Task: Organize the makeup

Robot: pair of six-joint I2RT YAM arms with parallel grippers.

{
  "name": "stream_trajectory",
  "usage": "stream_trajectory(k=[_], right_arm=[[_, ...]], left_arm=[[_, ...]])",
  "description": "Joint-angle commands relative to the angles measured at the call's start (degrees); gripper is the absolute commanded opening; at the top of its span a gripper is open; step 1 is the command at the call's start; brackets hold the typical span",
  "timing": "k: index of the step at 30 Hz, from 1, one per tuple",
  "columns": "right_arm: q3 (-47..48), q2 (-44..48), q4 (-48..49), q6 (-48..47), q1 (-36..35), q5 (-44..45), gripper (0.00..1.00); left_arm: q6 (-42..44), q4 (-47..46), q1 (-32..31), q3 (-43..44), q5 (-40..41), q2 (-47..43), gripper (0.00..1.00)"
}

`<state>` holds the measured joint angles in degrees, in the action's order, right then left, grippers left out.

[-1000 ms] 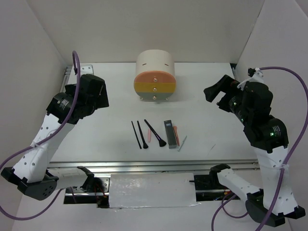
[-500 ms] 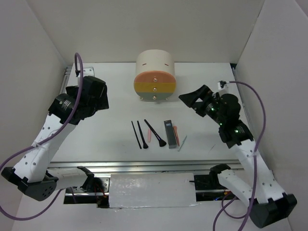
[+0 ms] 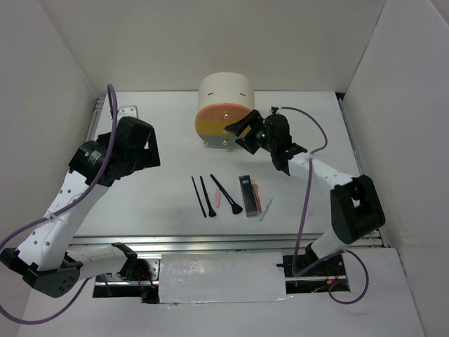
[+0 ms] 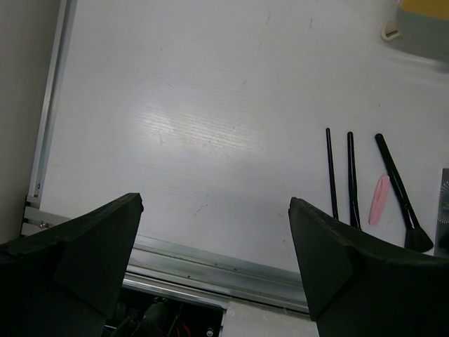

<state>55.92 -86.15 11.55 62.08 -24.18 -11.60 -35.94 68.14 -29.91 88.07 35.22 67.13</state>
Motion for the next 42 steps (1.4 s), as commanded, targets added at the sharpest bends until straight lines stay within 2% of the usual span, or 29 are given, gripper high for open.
stream_trajectory(k=[1,5,10,17,34,42], right_arm=[[7.3,-4.7,8.7,1.8,-0.4,1.8,0.84],[12.3,-10.5,9.9,2.0,-0.4,1.7,0.76],[15.2,-14.0,9.4,2.1,-0.3,2.8,0.72],[16.8,-15.7,8.4,0.8,0.0,4.3,0.55],[27.9,-22.1,2.2,-2.3,1.6,4.9,0.42],[29.0,-22.5,1.0,-4.8,4.0,2.5,0.37]], left_arm=[[-1.3,1.0,0.3,0.3,-1.8,-2.5,1.00],[-1.7,2.4,0.3,0.3,-2.0,-2.9,0.99],[-2.6,4.8,0.3,1.0,-0.7,-3.3,0.99],[-2.5,5.8,0.3,0.7,-0.5,-3.9,0.99],[-1.1,5.0,0.3,0.8,0.6,-2.4,0.99],[-2.0,5.0,0.3,-0.4,1.2,-3.5,0.99]])
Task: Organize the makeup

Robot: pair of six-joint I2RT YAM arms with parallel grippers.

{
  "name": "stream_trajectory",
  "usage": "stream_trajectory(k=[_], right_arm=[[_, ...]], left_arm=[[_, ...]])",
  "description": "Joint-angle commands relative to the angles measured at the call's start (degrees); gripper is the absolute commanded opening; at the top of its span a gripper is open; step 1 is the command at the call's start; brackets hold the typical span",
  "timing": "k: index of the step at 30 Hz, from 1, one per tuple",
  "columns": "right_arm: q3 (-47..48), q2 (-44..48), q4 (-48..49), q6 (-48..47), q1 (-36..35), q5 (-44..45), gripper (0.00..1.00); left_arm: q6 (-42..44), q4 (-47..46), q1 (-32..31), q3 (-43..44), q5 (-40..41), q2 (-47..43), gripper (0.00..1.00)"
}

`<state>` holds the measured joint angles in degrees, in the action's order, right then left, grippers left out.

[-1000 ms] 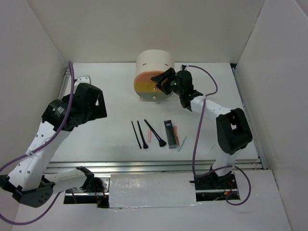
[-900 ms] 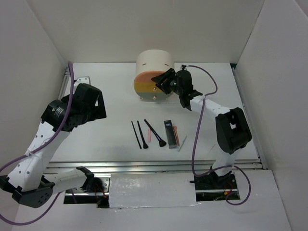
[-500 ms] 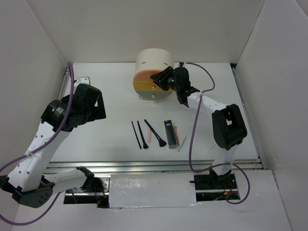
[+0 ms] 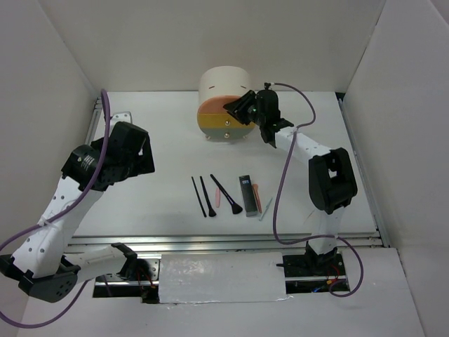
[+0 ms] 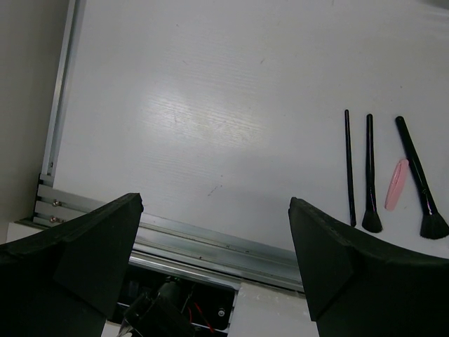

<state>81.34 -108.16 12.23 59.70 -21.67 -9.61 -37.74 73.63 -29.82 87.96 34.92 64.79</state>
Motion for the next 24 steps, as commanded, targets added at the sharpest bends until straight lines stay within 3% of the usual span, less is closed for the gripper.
stream_trajectory(k=[1,11,24], right_arm=[[3.9,-0.8,-0.3,-2.7,1.7,0.2,0.36],[2.9,-1.1,1.5,-1.5,1.5,-2.0,0.17],[-1.8,2.3,3.3,1.4,0.0,0.2,0.14]], left_arm=[[-0.3,-0.6,0.2,-0.4,1.5,-1.2,0.99],[-0.8,-0.8,0.2,-1.0,1.0,-1.2,0.99],[-0.1,-1.0,0.2,-1.5,0.7,-2.0,0.99]])
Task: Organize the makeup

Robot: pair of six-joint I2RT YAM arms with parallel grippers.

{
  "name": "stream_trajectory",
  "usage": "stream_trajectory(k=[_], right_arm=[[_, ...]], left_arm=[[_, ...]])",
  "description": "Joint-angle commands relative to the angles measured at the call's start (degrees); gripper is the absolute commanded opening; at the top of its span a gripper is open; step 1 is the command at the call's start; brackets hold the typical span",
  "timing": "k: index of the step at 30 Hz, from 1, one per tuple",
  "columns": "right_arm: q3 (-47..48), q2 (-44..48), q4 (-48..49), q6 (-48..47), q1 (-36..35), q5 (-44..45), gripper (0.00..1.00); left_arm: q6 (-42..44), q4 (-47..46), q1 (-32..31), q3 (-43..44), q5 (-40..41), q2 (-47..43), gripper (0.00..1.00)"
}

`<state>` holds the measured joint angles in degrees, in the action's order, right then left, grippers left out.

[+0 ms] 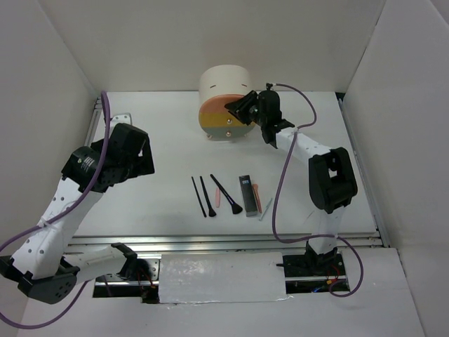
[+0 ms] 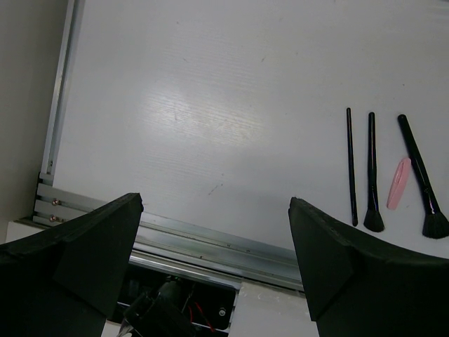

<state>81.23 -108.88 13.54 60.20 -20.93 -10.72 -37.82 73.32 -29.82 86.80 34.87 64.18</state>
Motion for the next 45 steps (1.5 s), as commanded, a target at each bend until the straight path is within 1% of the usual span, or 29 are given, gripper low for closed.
stream_trajectory(k=[1,18,24,27,28,30,31,32,34,35,36,39,41,44,45], right_arm=[[-2.4,3.4,2.0,1.3,-0.8,1.2,0.14],[-14.1,12.5,3.1,3.5,-3.0,2.7,0.13],[-16.0,14.5,3.3,3.7,-3.4,2.4,0.14],[-16.8,15.6,3.1,3.3,-3.6,3.2,0.16],[-16.9,15.7,3.1,3.3,-3.7,3.2,0.26],[-16.7,15.8,2.7,2.9,-3.7,2.9,0.30],[-16.6,16.1,2.5,2.7,-3.7,2.8,0.36],[-16.7,16.2,2.5,2.6,-3.8,2.8,0.54],[-17.1,17.0,2.4,2.8,-3.7,3.0,0.65],[-17.7,17.4,2.4,2.7,-3.6,3.1,0.69],[-17.9,17.8,2.2,2.6,-3.7,3.3,0.77],[-19.2,20.4,1.5,1.8,-3.7,3.6,0.83],[-20.2,21.9,0.4,1.1,-3.7,3.7,0.83],[-22.2,26.4,-2.0,-0.6,-3.6,4.9,0.84],[-23.2,30.0,-5.2,-1.9,-3.6,7.0,0.83]], left_arm=[[0.0,-0.8,0.2,-0.6,0.6,-1.6,0.99],[0.6,-3.0,0.2,-2.3,-2.1,-2.1,1.00],[0.6,-3.4,0.2,-2.8,-2.7,-2.8,0.99],[0.5,-3.7,0.2,-3.4,-3.1,-3.3,0.99],[0.4,-3.8,0.2,-3.6,-3.3,-3.3,0.99],[0.3,-4.0,0.3,-4.0,-3.8,-3.5,0.99],[0.3,-4.1,0.2,-4.1,-3.8,-3.6,0.99],[0.3,-4.1,0.2,-4.3,-3.9,-3.7,0.99],[0.2,-4.1,0.2,-4.4,-4.0,-3.8,0.99],[0.3,-4.1,0.2,-4.5,-4.1,-3.9,1.00],[0.3,-4.1,0.2,-4.5,-4.1,-3.9,0.99],[0.4,-4.1,0.2,-4.5,-4.0,-4.1,0.99],[0.6,-4.1,0.2,-4.6,-4.1,-4.1,0.99],[0.6,-4.1,0.2,-4.8,-4.3,-4.1,0.99],[0.7,-4.0,0.2,-4.8,-4.3,-4.1,0.99]])
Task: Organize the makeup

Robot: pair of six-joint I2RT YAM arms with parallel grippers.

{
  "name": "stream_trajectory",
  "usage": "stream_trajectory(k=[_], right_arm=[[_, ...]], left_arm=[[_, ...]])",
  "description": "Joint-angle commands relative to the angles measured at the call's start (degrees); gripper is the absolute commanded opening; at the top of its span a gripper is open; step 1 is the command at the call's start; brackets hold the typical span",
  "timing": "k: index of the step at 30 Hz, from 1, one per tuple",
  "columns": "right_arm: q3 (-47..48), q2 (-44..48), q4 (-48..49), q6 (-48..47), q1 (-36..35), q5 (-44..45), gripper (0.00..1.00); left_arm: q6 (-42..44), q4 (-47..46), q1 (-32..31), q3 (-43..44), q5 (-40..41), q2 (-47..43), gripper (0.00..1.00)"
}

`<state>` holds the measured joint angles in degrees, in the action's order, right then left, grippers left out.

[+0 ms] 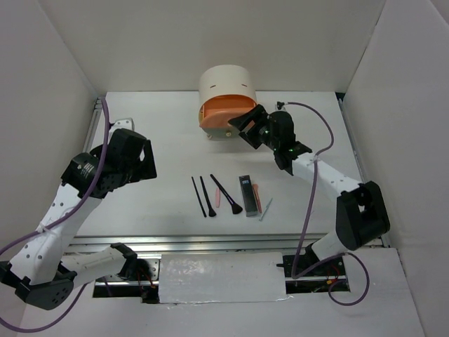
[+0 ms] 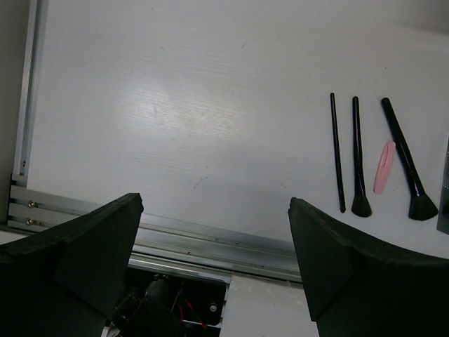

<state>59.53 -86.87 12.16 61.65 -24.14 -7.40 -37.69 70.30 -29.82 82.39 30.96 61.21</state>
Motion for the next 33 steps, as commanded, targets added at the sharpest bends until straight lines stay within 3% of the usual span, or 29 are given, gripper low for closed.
stream_trajectory(k=[1,9,15,22,33], right_arm=[[-2.0,9.9,-5.8,-4.2,-0.4,5.1,0.83],[-6.4,22.3,-35.0,-7.6,0.0,19.3,0.81],[-10.2,27.3,-45.6,-7.8,0.6,21.8,0.81],[-13.4,21.2,-50.2,-7.9,0.7,19.4,0.78],[-13.5,12.4,-48.3,-7.6,-0.2,19.4,0.68]], left_arm=[[0.7,-0.9,0.2,-0.5,-0.4,-1.2,0.99],[1.0,-3.2,0.2,-3.2,-1.2,-2.4,0.99],[2.2,-6.3,0.3,-6.0,-3.2,-1.8,1.00],[4.1,-8.8,0.3,-7.2,-3.5,0.5,1.00],[3.9,-8.8,0.3,-6.9,-3.0,0.1,0.99]])
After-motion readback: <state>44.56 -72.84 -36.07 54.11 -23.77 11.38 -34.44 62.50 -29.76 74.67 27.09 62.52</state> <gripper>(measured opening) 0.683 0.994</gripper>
